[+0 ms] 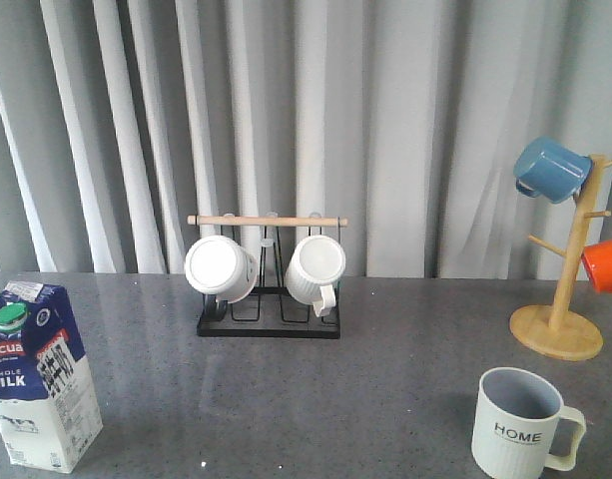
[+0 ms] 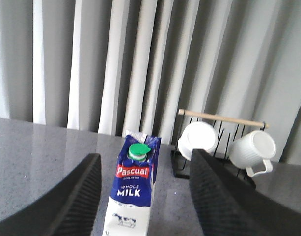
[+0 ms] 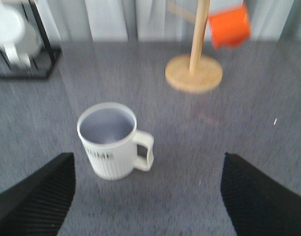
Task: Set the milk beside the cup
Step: 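Move the right gripper down to the white HOME mug's handle, then grasp the mug handle with the right gripper and slide it toward the table center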
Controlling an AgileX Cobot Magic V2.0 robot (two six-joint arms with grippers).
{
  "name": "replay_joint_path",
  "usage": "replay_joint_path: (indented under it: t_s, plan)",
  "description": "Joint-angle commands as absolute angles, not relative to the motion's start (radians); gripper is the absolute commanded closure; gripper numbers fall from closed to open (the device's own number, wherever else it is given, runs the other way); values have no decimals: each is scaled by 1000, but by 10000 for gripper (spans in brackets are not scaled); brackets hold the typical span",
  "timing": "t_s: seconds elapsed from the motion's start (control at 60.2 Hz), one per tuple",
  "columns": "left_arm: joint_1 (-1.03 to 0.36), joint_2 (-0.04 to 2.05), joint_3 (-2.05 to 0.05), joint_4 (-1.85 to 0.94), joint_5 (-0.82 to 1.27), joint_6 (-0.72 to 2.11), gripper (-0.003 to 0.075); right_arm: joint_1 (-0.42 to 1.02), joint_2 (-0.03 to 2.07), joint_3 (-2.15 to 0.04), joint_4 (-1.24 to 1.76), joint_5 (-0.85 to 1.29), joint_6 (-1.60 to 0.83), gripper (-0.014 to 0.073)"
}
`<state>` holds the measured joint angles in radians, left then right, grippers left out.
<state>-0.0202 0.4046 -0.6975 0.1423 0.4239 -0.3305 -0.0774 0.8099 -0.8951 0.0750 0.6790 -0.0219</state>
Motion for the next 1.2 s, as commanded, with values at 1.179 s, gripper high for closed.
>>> replay_joint_path:
  t_s: [1.179]
  plan:
    - [-23, 445, -729, 142, 380, -324, 322, -84, 1347, -741, 86, 165, 0, 46]
